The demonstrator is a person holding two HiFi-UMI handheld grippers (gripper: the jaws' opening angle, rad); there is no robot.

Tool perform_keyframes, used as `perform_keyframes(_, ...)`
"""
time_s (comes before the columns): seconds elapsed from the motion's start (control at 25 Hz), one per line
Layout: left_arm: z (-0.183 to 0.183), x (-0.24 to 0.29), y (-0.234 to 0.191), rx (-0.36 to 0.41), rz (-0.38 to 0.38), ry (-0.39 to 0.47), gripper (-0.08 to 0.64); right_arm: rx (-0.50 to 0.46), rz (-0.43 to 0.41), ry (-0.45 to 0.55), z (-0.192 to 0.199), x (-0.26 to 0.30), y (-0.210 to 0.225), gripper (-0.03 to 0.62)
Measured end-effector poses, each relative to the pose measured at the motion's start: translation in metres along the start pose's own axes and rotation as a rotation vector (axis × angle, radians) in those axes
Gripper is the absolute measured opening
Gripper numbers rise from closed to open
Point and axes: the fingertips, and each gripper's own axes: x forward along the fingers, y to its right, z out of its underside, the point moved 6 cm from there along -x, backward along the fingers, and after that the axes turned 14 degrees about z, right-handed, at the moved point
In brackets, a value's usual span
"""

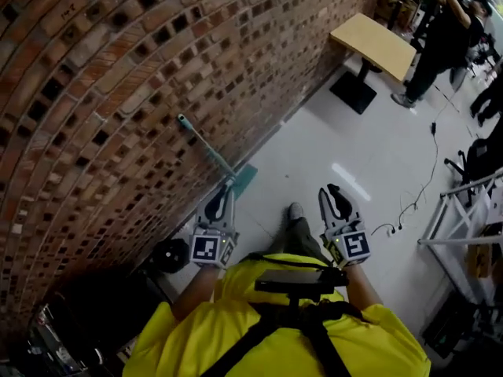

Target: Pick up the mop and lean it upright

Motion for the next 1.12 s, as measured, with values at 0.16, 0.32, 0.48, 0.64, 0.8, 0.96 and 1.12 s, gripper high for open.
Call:
perform_keyframes(0.16, 0.011, -0.006, -0.062, -0.068, -0.231, 0.001, 0.04, 0.028, -0.223, -0.053, -0.005, 0.102, -0.033, 0.204)
perform_keyframes(0.32, 0.019, -0.008, -0.115, -0.115, -0.434, 0.018, 0.04, -0.014, -0.404, -0.073, -0.008, 0.199, -0.082, 0.204)
perform_keyframes(0.48, 0.018, -0.012, -0.153, -0.142, -0.597, 0.057, 0.04, -0.055, -0.534, -0.087, 0.006, 0.291, -0.139, 0.204)
perform_keyframes(0.64, 0.016, -0.02, -0.175, -0.121, -0.717, 0.066, 0.04, -0.118, -0.615, -0.161, 0.044, 0.359, -0.21, 0.206)
perform_keyframes(0.8, 0.019, -0.026, -0.192, -0.127, -0.83, 0.088, 0.04, -0.143, -0.616, -0.193, 0.083, 0.419, -0.274, 0.207)
perform_keyframes(0.96, 0.024, -0.036, -0.202, -0.139, -0.873, 0.098, 0.04, -0.192, -0.58, -0.241, 0.119, 0.455, -0.316, 0.207)
perform_keyframes(1.12, 0.032, -0.055, -0.209, -0.159, -0.897, 0.068, 0.04, -0.203, -0.539, -0.259, 0.137, 0.473, -0.334, 0.207)
